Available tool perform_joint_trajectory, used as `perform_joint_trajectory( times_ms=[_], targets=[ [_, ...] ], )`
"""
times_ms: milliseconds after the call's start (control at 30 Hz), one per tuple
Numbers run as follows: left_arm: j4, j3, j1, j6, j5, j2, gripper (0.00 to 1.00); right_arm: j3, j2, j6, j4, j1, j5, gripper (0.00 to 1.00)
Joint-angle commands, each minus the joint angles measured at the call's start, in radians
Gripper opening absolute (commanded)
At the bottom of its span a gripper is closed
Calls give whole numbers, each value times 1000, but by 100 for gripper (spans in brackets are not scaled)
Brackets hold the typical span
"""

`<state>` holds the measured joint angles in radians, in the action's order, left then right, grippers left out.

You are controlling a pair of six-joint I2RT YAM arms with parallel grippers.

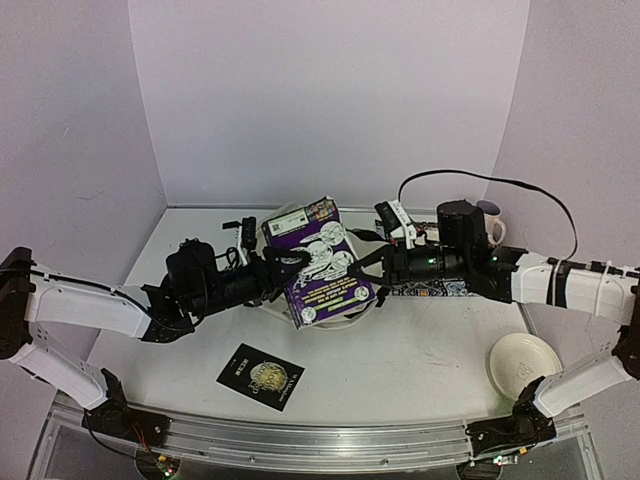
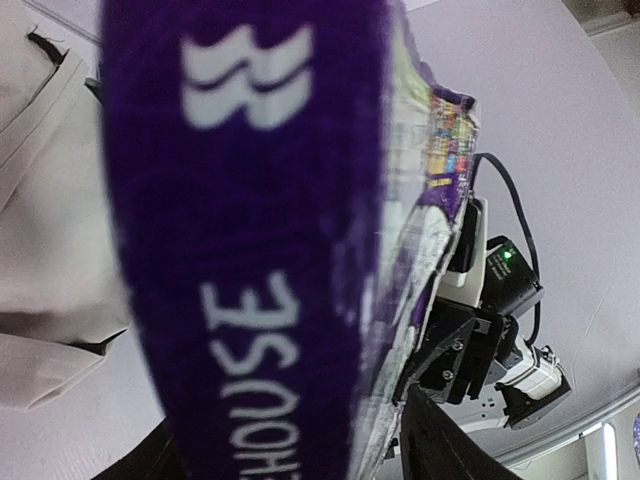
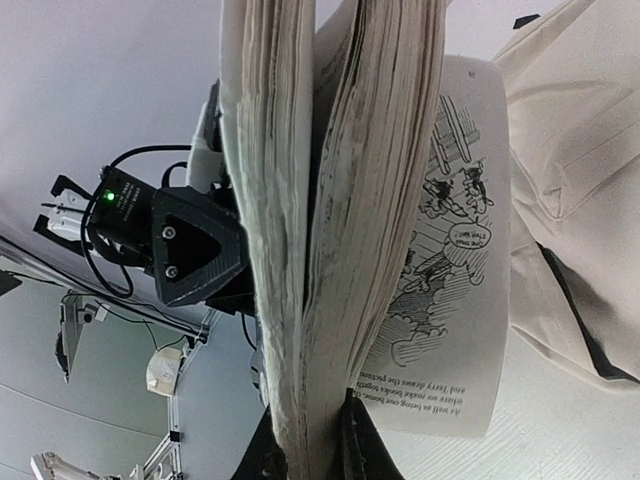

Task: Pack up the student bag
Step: Pass from the right arm to the left

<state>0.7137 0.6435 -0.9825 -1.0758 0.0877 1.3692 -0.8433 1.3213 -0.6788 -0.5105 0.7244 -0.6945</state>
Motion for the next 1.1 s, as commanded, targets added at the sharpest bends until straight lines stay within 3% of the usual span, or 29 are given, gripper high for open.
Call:
perform_joint_trajectory(
  times_ms=[0,133,233,367,500,667,700,933,1067],
  targets=[
    [110,55,5,-12,41,4,52,-14,10,-2,-123,-20,10,2],
    [151,44,5,-35,41,-10,32,-8,15,2,-119,-27,57,5],
    [167,38,5,-46,30,-19,24,-5,18,0,-111,-29,80,10],
    [186,32,5,-63,2,-18,13,13,1,-22,-109,-29,128,29],
    [218,31,6,-79,-36,-10,0,57,-55,-52,-111,-29,224,40],
    [285,33,5,-103,-125,4,0,127,-116,-141,-154,-29,305,62],
    [304,32,5,-111,-139,10,0,148,-129,-164,-199,-28,309,70],
    [450,67,5,-180,-183,108,0,242,-158,-293,-422,-21,310,96],
    [515,112,5,-216,-169,179,0,260,-131,-346,-573,-10,273,98]
  ],
)
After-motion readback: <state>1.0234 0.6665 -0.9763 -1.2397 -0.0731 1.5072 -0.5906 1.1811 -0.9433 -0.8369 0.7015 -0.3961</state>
